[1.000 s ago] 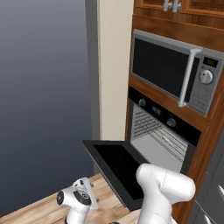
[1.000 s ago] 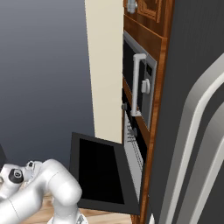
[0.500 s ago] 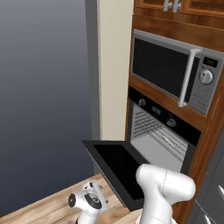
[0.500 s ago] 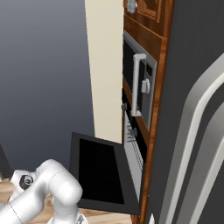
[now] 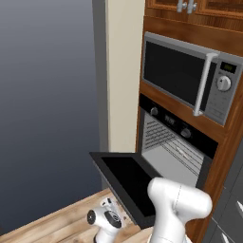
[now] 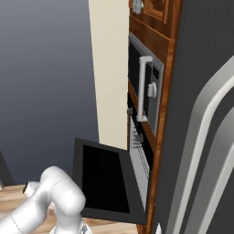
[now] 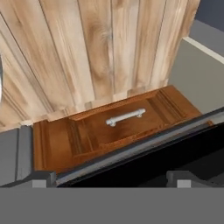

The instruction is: Place the fish on the rack of the oven, and slide the rack back inside. Close the oven door.

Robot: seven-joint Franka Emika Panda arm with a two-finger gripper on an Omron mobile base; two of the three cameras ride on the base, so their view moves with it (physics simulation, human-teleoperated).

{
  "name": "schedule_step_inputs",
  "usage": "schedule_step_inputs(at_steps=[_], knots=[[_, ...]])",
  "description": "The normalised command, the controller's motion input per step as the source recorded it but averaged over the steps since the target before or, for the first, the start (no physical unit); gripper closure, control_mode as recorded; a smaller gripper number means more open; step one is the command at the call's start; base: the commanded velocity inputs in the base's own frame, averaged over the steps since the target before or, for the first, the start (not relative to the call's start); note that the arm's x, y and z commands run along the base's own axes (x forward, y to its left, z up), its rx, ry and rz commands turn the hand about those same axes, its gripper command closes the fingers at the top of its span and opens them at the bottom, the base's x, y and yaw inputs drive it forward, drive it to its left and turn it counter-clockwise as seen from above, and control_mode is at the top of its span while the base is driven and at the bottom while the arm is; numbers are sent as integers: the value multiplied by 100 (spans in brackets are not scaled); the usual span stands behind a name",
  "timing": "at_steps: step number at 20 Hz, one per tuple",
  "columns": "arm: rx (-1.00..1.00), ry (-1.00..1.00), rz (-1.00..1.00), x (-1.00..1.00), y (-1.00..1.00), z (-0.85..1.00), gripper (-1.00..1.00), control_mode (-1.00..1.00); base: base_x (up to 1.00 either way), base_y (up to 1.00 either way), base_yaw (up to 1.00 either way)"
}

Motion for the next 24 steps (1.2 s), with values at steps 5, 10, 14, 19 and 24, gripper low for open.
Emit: schedule_step_inputs(at_steps=[5, 10, 14, 19, 24], knots=[[-4, 0, 0, 56, -35, -61, -100, -100, 0, 0, 0], [-8, 2, 0, 89, -14, -86, -100, -100, 0, 0, 0], [-10, 1, 0, 92, -3, -100, -100, -100, 0, 0, 0], [-15, -2, 0, 57, 26, -100, -100, -100, 0, 0, 0], [-8, 1, 0, 18, 67, -91, -100, -100, 0, 0, 0]])
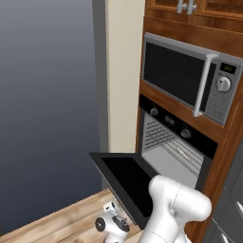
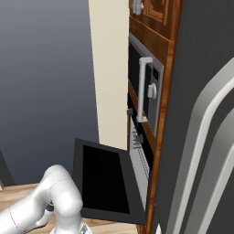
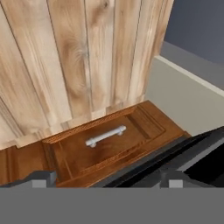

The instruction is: Place the fish on the rack of the oven, and slide the rack back inside. Close the oven door.

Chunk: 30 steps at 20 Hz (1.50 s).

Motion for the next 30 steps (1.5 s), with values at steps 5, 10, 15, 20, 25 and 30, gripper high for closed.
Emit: schedule_step_inputs(at_steps=[5, 10, 15, 20, 25, 30], knots=[[-5, 8, 0, 5, 100, -54, -100, -100, 0, 0, 0], [-6, 16, 1, 62, 84, -74, -100, -100, 0, 0, 0], [-13, 7, 5, 99, 21, -99, -100, -100, 0, 0, 0], [-27, 0, 14, 87, 0, -100, -100, -100, 0, 0, 0], [-33, 0, 14, 86, 0, -100, -100, -100, 0, 0, 0], [-34, 0, 9, 70, -23, -100, -100, -100, 0, 0, 0]])
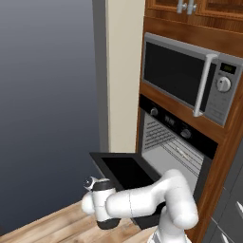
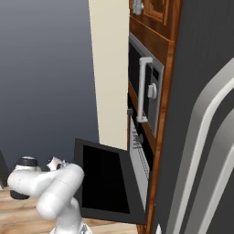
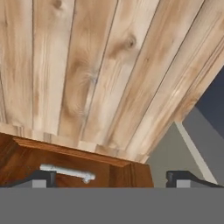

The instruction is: Place the fish on the rack of the oven, and slide the rack back inside. Close the oven door.

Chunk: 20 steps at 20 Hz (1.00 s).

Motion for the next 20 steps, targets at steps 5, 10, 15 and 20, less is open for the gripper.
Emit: schedule_step_inputs(at_steps=[5, 10, 15, 20], knots=[[-34, -2, 0, 21, -73, -100, -100, -100, 0, 0, 0], [-36, -36, -12, -16, -93, -100, -100, -100, 0, 0, 0], [-34, -55, -23, -55, -100, -80, -100, -100, 0, 0, 0], [-32, -43, -24, -50, -100, -23, -100, -100, 0, 0, 0]])
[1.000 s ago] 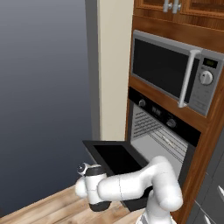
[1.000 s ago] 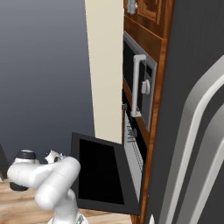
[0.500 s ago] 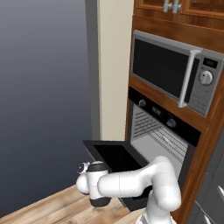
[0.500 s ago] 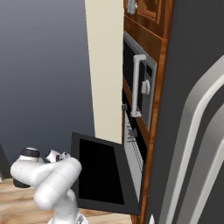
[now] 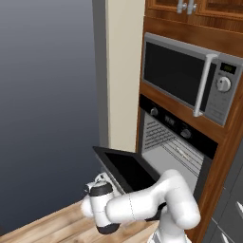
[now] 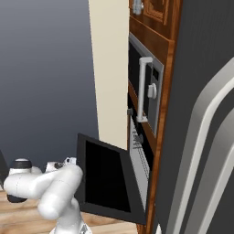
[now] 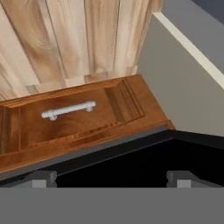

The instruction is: Place the fish on the rack of the oven, and slide the rack back inside. Close the oven door.

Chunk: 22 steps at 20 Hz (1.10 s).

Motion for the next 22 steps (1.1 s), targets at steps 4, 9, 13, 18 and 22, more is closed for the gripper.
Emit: schedule_step_inputs(at_steps=[4, 9, 13, 18, 22], knots=[[-30, -27, -23, -32, -100, -1, -100, -100, 0, 0, 0], [-29, -19, -19, -13, -100, 0, -100, -100, 0, 0, 0], [-31, -16, -16, -2, -100, 0, -100, -100, 0, 0, 0], [-32, -12, -15, 0, -100, 4, -100, -100, 0, 0, 0], [-30, -12, -14, 0, -100, 1, -100, -100, 0, 0, 0]])
